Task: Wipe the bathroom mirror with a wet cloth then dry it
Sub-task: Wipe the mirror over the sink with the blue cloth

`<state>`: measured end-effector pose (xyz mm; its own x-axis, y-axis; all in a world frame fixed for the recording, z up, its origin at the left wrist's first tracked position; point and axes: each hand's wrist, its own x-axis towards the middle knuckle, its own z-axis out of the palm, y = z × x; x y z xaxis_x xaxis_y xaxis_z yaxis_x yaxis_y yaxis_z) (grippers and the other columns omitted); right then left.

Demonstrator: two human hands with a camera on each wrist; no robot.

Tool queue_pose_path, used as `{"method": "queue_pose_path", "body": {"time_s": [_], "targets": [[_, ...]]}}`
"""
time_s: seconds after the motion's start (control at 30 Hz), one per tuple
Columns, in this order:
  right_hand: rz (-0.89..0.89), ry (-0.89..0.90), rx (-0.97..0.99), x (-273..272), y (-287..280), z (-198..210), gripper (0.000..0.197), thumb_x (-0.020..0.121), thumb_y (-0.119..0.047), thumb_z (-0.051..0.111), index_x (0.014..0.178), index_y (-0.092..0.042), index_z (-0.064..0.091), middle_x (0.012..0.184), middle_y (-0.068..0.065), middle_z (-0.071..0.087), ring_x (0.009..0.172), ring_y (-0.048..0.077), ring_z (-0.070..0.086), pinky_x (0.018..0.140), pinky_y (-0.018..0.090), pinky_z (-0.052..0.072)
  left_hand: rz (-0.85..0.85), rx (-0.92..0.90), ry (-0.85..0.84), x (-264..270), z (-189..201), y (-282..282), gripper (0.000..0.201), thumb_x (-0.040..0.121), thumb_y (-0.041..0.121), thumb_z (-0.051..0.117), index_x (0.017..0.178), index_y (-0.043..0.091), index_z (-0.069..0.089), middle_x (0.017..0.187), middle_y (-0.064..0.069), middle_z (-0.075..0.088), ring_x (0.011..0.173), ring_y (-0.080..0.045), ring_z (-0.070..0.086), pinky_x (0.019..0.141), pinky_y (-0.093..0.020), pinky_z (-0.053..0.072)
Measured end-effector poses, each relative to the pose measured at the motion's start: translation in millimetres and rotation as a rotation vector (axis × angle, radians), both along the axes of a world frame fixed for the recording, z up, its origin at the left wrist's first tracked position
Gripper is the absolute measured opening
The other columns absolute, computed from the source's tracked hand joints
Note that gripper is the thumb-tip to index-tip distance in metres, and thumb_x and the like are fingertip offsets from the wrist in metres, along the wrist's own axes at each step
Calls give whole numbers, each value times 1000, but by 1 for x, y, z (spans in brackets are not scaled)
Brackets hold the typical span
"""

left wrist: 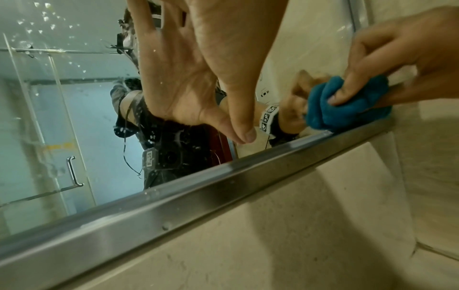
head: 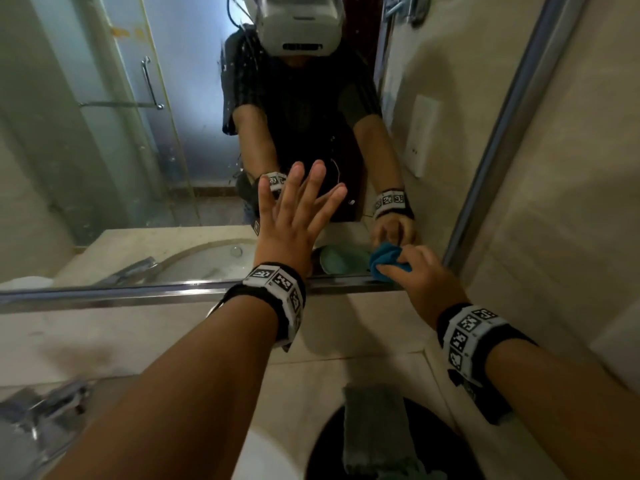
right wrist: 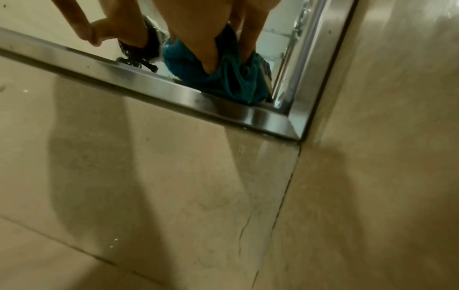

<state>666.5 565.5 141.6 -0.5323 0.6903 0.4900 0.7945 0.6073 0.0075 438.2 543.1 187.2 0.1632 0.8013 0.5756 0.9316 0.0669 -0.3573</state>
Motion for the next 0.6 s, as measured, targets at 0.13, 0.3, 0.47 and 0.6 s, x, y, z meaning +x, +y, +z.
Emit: {"method": "queue_pose_path", "body": {"time_s": [0.13, 0.3, 0.47, 0.6], "targets": [[-47, 15, -100, -3, -2, -9, 30, 85, -1, 61, 113, -12, 64, 106, 12, 44, 95, 27, 41, 73, 46, 52, 33, -24, 37, 0, 4, -9, 119, 75, 29, 71, 145, 28, -26, 153, -10, -22, 140, -30, -23, 112, -61, -3], [-122, 139, -372, -11, -24, 11, 35, 91, -7, 48, 123, -18, 59, 114, 9, 48, 101, 29, 50, 83, 33, 41, -18, -193, 4, -2, 19, -29, 110, 86, 34, 62, 139, 28, -35, 152, -11, -31, 139, -31, -27, 114, -57, -6], [-39, 323, -503, -33, -69, 39, 38, 89, 2, 47, 122, -14, 57, 122, 8, 53, 109, 24, 50, 86, 21, 33, -96, -525, -307, -5, 23, -78, 108, 81, 51, 65, 147, 34, -18, 154, -3, -28, 144, -27, -15, 117, -51, 1], [98, 408, -622, -55, -114, 58, 27, 93, -5, 50, 114, -22, 53, 109, 0, 55, 97, 15, 53, 74, 19, 40, -169, -616, -741, -10, 17, -128, 83, 83, 40, 68, 149, 29, 20, 159, -2, 0, 145, -23, 10, 117, -40, 16]]}}
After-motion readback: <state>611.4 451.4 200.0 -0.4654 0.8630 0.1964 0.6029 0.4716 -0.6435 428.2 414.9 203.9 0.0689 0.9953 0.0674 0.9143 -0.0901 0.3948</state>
